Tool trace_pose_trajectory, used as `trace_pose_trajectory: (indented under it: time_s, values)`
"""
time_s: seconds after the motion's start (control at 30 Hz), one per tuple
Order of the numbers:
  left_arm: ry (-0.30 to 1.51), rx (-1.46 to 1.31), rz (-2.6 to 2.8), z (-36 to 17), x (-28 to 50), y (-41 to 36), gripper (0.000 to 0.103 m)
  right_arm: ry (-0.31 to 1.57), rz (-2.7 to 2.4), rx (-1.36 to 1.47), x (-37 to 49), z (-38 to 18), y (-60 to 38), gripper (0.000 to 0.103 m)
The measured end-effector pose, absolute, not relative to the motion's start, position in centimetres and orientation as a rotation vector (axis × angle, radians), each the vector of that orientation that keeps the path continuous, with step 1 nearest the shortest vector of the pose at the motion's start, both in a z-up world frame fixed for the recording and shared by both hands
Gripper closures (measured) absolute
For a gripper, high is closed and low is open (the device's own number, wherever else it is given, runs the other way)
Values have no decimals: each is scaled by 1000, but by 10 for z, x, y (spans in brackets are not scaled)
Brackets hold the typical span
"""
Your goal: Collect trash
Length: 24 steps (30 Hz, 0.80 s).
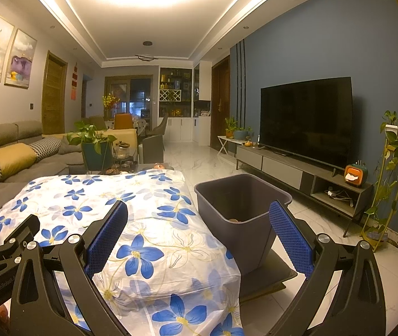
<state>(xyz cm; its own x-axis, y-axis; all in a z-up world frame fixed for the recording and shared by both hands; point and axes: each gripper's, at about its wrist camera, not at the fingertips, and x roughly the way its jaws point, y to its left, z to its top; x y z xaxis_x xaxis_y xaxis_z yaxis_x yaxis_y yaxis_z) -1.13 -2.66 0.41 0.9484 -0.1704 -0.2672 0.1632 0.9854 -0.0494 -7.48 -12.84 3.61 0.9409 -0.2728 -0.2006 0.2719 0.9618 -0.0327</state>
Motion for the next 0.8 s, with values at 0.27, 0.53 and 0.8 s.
trace_pose_trajectory:
  time_s: [0.27, 0.53, 0.8]
  values:
    - [274, -27, -171, 4, -11, -28, 9, 202, -279, -1, -74, 37, -127, 6]
    - [273, -27, -173, 4, -11, -28, 9, 199, -280, -1, -74, 38, -126, 6]
    - [271, -25, -175, 4, -11, -29, 9, 198, -282, 1, -75, 37, -127, 6]
